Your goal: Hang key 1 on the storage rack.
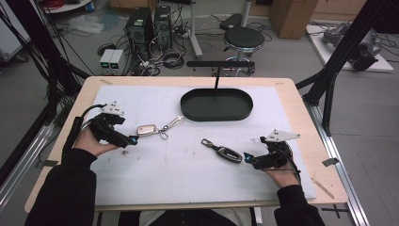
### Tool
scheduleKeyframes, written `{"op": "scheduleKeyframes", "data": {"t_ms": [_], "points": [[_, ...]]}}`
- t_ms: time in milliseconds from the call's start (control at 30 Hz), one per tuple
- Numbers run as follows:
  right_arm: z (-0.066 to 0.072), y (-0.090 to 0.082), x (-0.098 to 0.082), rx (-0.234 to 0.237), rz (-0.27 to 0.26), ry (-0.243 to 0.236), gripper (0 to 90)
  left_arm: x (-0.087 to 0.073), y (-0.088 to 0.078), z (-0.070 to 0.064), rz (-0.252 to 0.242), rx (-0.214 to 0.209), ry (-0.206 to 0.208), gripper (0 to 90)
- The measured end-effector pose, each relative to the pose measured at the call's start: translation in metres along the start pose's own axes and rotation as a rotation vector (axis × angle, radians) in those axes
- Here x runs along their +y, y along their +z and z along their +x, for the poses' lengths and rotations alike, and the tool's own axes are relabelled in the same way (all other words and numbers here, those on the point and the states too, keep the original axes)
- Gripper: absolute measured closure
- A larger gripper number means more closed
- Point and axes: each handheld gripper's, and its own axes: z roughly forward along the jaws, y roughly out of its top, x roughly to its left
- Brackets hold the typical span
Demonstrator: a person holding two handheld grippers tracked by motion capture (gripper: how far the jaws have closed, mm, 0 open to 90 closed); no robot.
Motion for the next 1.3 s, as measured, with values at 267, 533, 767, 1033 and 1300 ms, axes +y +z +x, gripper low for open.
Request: {"op": "scheduleKeyframes", "data": {"t_ms": [267, 533, 767, 1033, 1300], "points": [[-0.003, -0.001, -0.001, -0.006, -0.003, 0.008, 3.1, 0.014, 0.020, 0.003, 0.046, -0.038, 0.015, 7.1], [0.000, 0.001, -0.002, -0.002, 0.006, -0.006, 3.1, 0.029, 0.040, 0.003, 0.050, -0.060, 0.035, 7.1], [-0.003, -0.003, -0.003, -0.021, -0.006, 0.006, 3.1, 0.036, 0.061, 0.004, 0.102, -0.086, 0.053, 7.2], [-0.004, -0.004, -0.003, -0.024, -0.005, 0.008, 3.2, 0.062, 0.070, 0.005, 0.088, -0.094, 0.089, 7.9], [-0.006, -0.007, -0.004, -0.031, -0.010, 0.020, 3.2, 0.072, 0.089, 0.008, 0.111, -0.096, 0.086, 7.9]]}}
